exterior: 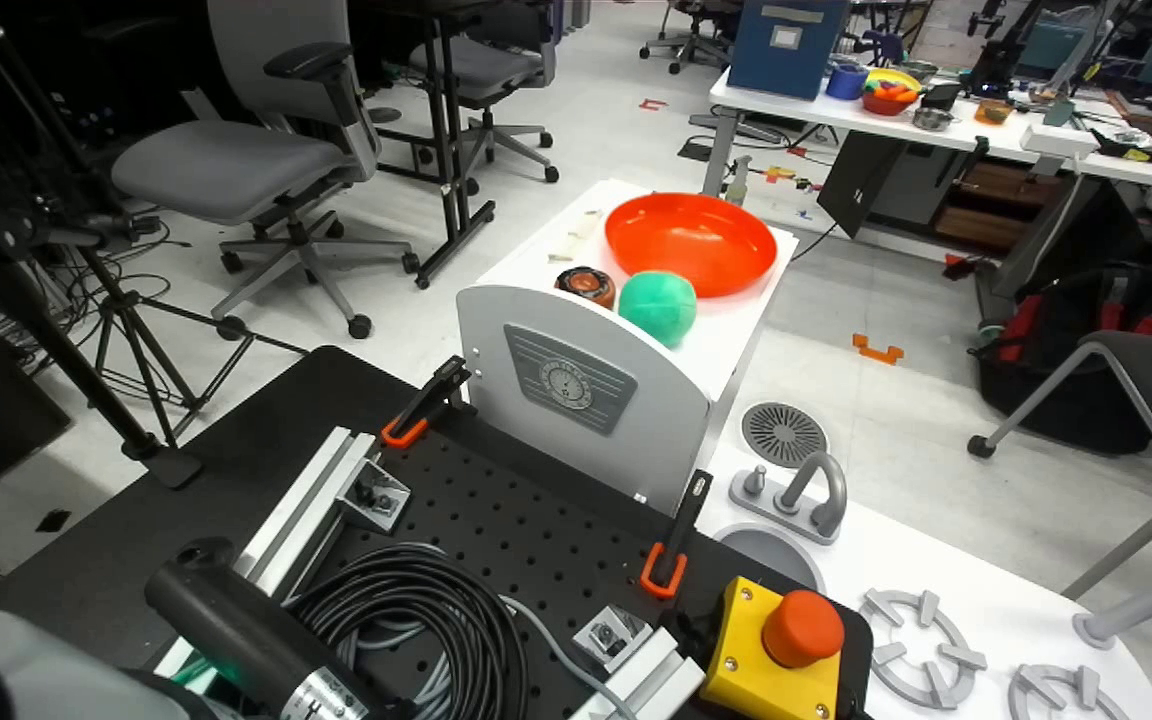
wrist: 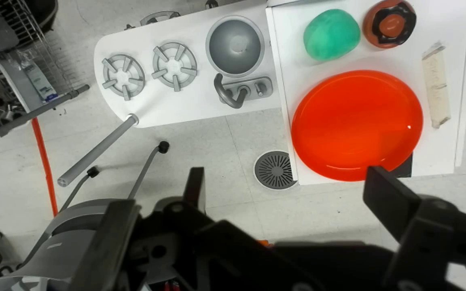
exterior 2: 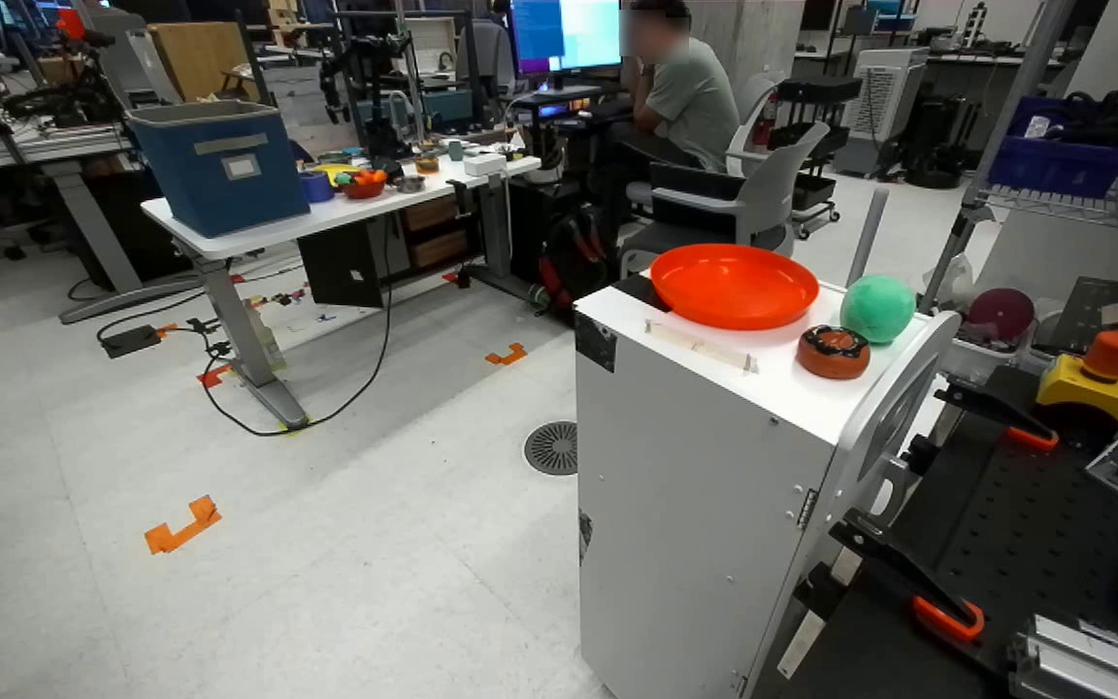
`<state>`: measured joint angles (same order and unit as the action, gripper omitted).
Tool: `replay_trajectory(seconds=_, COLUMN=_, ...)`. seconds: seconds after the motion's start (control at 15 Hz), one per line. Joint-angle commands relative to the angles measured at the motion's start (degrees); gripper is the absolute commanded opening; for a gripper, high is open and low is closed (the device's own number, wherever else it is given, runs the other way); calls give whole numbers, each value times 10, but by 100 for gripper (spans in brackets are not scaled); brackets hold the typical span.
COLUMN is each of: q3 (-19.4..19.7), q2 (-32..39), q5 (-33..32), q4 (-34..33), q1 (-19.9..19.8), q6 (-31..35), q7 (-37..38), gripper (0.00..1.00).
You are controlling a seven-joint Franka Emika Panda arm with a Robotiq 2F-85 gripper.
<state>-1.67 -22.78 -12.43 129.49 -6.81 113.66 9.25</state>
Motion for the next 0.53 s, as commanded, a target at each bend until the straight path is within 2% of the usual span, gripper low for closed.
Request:
replay_trajectory(seconds=0.0, q3=6, q2=1, q5=-3, q4=-1, q1=7, q6=-1, q7=2, gripper=100)
replay_trajectory(seconds=0.47, q3=2, q2=17, q5=-1, q4=-8, q1=18, q6=-23, q7=-12, gripper=100)
